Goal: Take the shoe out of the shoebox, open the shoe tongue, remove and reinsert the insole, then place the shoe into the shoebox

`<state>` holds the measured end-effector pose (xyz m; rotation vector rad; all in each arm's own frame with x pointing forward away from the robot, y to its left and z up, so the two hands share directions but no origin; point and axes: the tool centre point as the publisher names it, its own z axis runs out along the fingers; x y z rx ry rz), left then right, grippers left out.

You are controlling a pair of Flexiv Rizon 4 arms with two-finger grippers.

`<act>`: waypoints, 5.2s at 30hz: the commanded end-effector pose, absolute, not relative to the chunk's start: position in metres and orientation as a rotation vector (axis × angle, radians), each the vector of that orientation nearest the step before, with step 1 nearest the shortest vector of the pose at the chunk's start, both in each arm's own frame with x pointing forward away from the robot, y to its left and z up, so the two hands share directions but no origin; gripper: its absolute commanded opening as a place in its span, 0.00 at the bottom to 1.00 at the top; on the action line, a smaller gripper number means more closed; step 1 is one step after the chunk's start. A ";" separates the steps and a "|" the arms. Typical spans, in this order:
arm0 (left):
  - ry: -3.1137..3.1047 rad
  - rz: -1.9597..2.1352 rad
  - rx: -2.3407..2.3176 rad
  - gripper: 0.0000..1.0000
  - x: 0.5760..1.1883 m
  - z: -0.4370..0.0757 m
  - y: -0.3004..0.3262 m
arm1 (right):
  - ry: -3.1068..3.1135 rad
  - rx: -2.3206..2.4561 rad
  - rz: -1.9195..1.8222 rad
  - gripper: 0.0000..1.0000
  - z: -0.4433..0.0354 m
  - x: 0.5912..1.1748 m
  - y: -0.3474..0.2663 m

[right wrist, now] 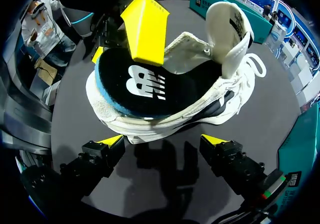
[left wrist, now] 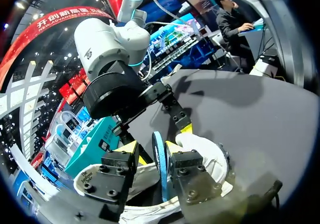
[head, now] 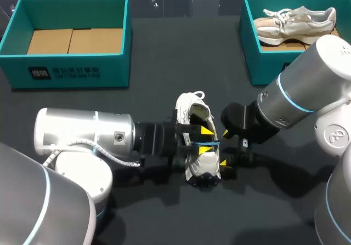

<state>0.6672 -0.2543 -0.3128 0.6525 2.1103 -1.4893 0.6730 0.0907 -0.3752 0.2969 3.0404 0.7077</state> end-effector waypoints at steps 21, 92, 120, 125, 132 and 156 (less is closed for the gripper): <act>2.206 -1.300 0.732 0.00 0.701 -0.362 -0.246 | 3.037 0.300 0.702 1.00 -0.375 0.671 0.091; 2.536 -1.148 1.600 0.00 0.672 -0.250 -0.116 | 3.100 0.306 0.607 1.00 -0.337 0.643 0.002; 2.415 -0.845 1.967 0.00 0.671 -0.248 -0.148 | 3.103 0.480 0.578 1.00 -0.326 0.630 -0.074; 2.369 -0.755 2.051 0.00 0.670 -0.250 -0.160 | 3.068 0.513 0.619 1.00 -0.326 0.631 -0.084; 2.302 -0.698 2.162 0.00 0.668 -0.254 -0.185 | 3.068 0.513 0.619 1.00 -0.326 0.631 -0.084; 2.189 -0.600 2.315 0.00 0.665 -0.287 -0.230 | 3.068 0.513 0.619 1.00 -0.326 0.631 -0.084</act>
